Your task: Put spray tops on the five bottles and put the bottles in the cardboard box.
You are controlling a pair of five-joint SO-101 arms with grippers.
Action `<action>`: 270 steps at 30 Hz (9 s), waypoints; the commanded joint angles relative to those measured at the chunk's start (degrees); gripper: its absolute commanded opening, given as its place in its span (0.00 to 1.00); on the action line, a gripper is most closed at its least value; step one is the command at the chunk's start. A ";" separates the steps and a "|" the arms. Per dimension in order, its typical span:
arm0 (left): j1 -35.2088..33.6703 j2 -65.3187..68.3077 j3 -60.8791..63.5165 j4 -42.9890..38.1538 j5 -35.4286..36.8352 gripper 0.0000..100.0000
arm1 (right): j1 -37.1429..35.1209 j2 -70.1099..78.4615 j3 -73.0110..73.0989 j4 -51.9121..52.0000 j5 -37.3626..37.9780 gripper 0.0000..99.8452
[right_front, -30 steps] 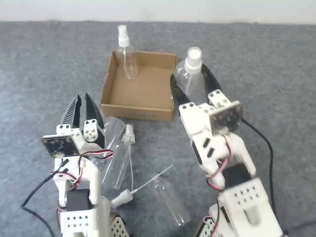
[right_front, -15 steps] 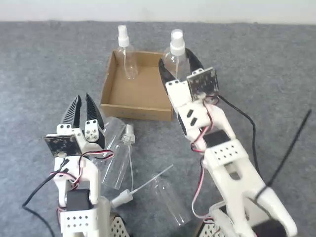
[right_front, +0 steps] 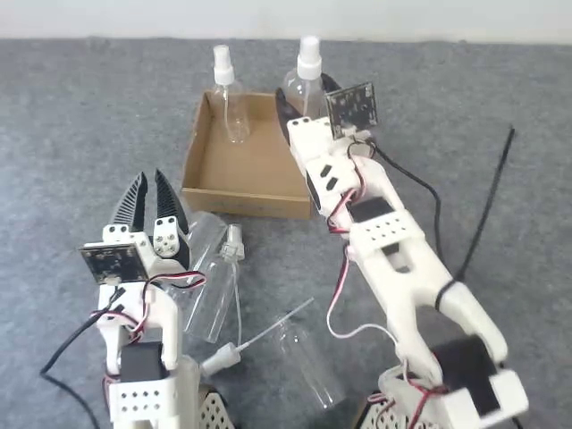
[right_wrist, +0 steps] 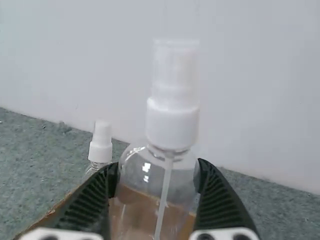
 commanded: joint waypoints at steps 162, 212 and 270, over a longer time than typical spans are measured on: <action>-6.77 -0.97 -0.57 -1.58 -0.09 0.06 | -6.37 -17.36 19.52 13.76 4.40 0.25; -6.68 -0.88 -0.57 -1.41 -0.35 0.07 | -33.45 -46.90 19.08 84.18 -11.60 0.25; -6.68 -0.70 -0.57 -1.32 -0.44 0.07 | -20.00 -28.26 16.09 78.90 1.58 0.04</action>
